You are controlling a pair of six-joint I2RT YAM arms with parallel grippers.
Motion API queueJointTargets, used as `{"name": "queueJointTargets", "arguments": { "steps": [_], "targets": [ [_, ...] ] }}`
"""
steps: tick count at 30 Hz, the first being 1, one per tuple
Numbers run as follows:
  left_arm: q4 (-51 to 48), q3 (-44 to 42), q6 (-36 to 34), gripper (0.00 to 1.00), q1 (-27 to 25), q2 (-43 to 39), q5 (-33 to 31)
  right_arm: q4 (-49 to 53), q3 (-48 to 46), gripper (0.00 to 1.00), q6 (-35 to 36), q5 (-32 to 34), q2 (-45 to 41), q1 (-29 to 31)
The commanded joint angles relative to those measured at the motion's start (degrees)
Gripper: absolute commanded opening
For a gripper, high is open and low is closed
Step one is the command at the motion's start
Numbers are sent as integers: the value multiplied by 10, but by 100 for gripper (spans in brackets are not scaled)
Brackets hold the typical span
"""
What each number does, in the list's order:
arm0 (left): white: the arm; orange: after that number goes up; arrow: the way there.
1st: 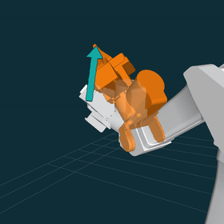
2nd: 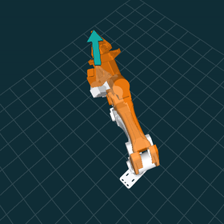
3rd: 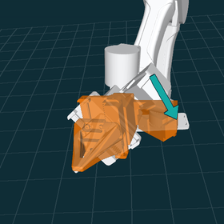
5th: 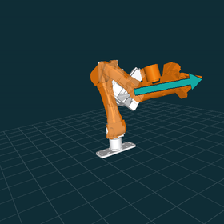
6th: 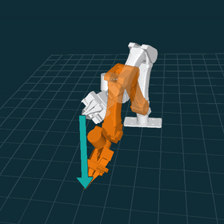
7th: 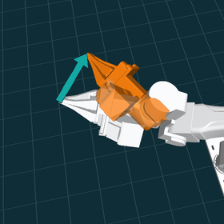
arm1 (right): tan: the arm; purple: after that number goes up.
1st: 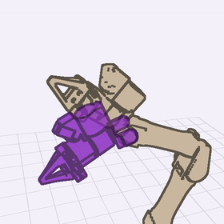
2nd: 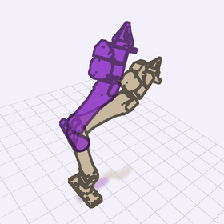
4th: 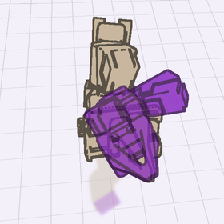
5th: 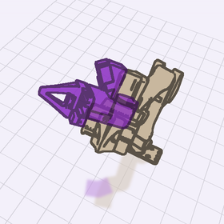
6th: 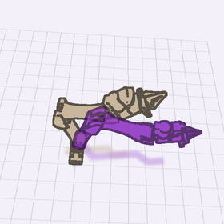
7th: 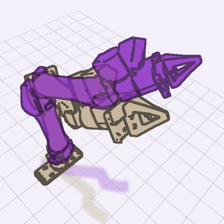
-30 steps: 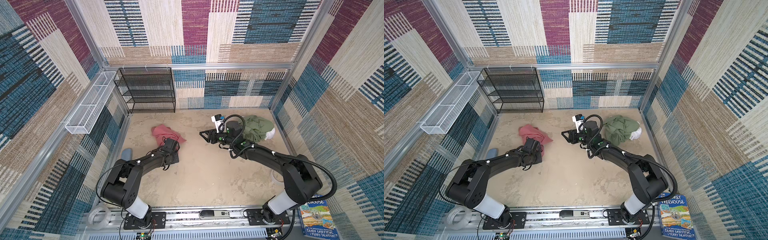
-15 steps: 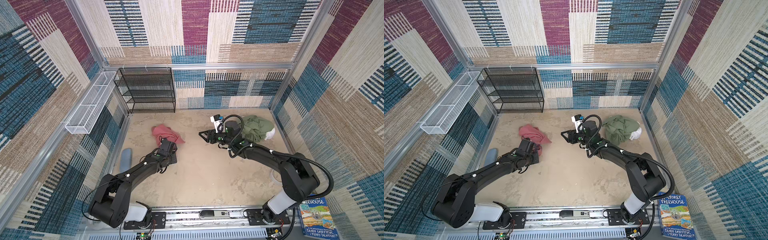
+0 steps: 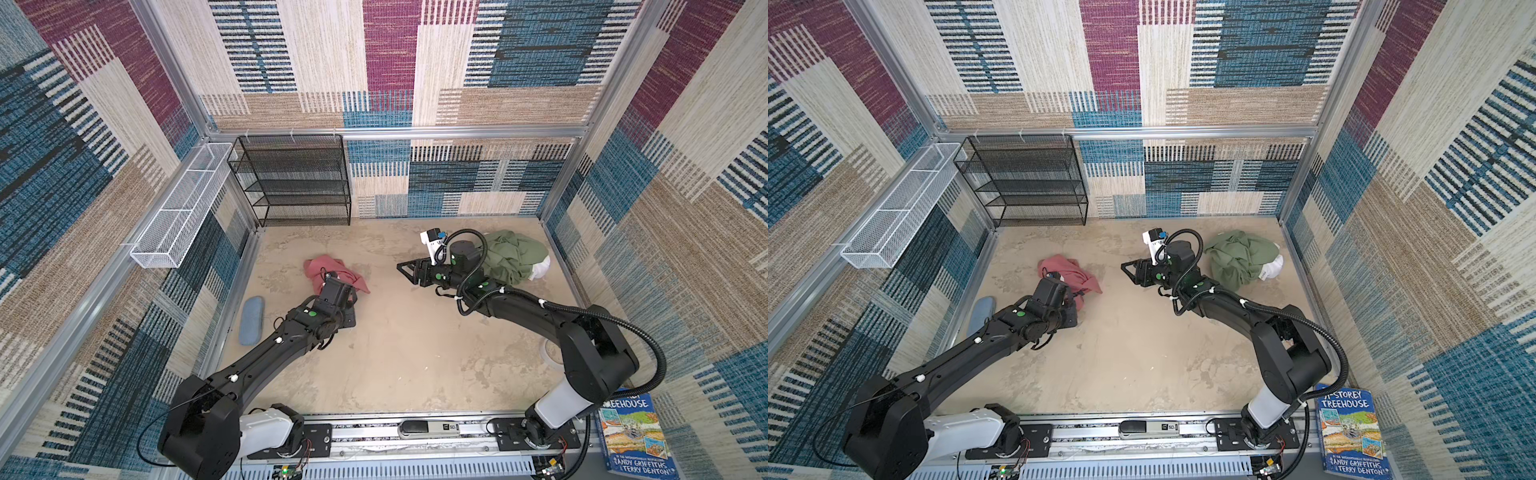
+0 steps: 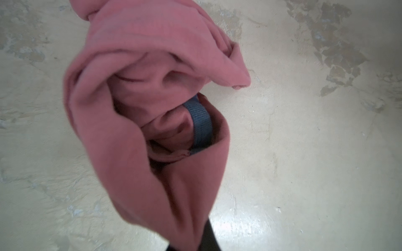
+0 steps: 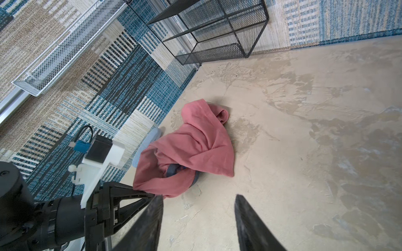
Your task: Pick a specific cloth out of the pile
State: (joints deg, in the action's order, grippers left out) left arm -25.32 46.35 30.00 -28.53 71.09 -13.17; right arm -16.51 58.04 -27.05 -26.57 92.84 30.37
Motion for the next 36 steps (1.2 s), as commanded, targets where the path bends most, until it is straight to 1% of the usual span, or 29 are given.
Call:
{"name": "queueJointTargets", "arguments": {
  "steps": [1,5,11,16,21,23,28,30,34,36],
  "targets": [
    [-32,24,-1,0,-8,-9,-17,-19,-2,56,-6,-8,-7,1],
    [-53,47,-1,0,-18,-18,-21,-20,-6,56,-7,-8,-12,1],
    [-69,89,-9,0,-20,-22,-24,-20,-9,56,-6,-7,-16,1],
    [-82,134,-47,0,-19,10,-37,-22,-10,56,-5,-6,-16,1],
    [-57,171,-77,0,-11,48,-41,-22,-11,56,-7,-6,-16,1],
    [-47,188,-85,0,0,70,-37,-23,-12,56,-7,-7,-17,2],
    [-23,225,-99,0,40,120,5,-23,-11,56,-8,-8,-17,1],
    [-15,235,-100,0,60,135,20,-22,-12,56,-8,-8,-18,1],
    [7,241,-96,0,114,164,76,-22,-12,56,-9,-7,-19,1],
    [15,242,-92,0,134,180,85,-22,-12,56,-9,-5,-19,1]
  ]
}}
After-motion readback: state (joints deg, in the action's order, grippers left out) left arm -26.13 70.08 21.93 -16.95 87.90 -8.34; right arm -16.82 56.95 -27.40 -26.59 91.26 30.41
